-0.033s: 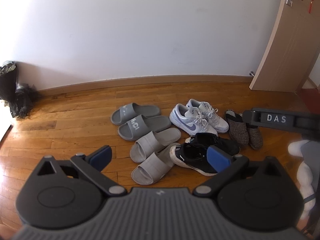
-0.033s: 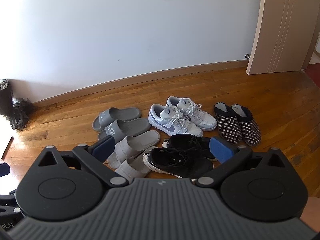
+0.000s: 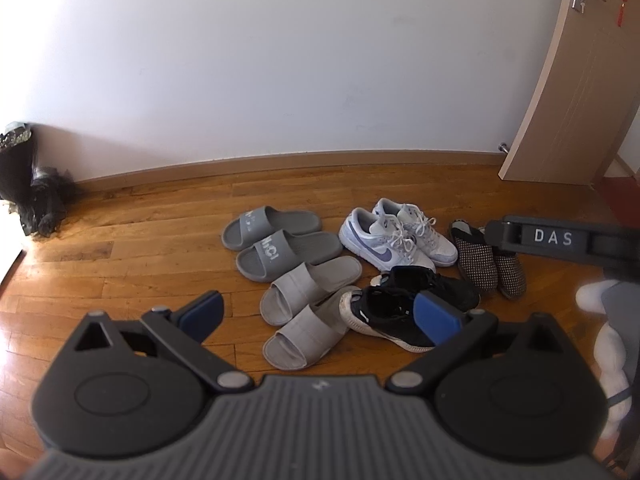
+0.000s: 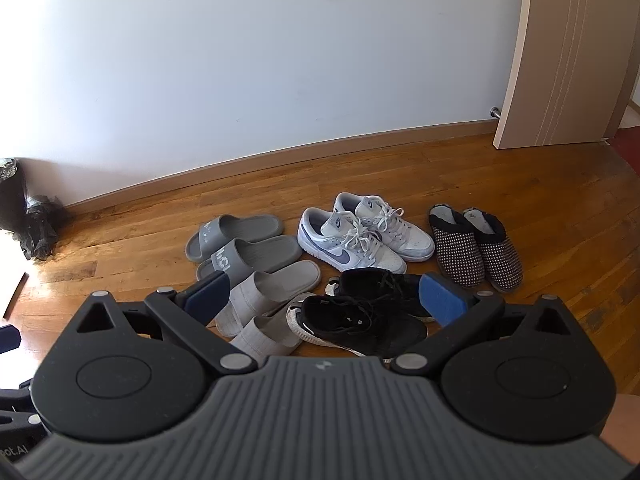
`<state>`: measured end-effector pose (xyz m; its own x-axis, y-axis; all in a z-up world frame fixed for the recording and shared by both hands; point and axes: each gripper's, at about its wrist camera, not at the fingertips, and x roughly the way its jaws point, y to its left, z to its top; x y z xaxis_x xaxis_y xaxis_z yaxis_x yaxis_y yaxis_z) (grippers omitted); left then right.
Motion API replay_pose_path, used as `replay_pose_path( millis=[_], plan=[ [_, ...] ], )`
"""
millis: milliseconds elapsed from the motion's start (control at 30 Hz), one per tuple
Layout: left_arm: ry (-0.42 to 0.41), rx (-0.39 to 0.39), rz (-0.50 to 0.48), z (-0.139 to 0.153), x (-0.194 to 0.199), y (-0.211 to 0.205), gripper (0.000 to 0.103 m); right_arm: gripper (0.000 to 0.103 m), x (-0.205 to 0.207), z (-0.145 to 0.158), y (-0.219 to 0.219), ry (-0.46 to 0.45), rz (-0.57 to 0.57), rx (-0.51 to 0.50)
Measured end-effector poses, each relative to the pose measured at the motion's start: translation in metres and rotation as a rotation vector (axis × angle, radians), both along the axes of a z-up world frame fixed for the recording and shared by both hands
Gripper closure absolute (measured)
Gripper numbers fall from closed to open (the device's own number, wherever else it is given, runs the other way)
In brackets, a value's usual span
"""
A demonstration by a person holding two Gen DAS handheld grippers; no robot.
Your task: Organize scattered shoes
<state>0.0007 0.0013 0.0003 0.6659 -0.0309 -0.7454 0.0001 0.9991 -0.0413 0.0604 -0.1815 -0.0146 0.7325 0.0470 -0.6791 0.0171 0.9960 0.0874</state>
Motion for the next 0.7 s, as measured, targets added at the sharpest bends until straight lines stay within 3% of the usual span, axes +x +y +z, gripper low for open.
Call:
replay_pose_path(
  millis=[233, 333, 700],
  plan=[
    [0.005, -0.029, -0.002, 0.002, 0.005, 0.008, 0.000, 0.001, 0.000, 0.003, 0.001, -0.003, 0.004, -0.002],
    [-0.009, 0.007, 0.002, 0.003, 0.002, -0.005, 0.000, 0.001, 0.000, 0.004, 0.001, -0.004, 0.006, -0.003],
    [-0.014, 0.011, -0.001, 0.001, 0.001, -0.006, 0.000, 0.001, -0.002, 0.000, 0.009, -0.004, 0.010, -0.003]
  ],
)
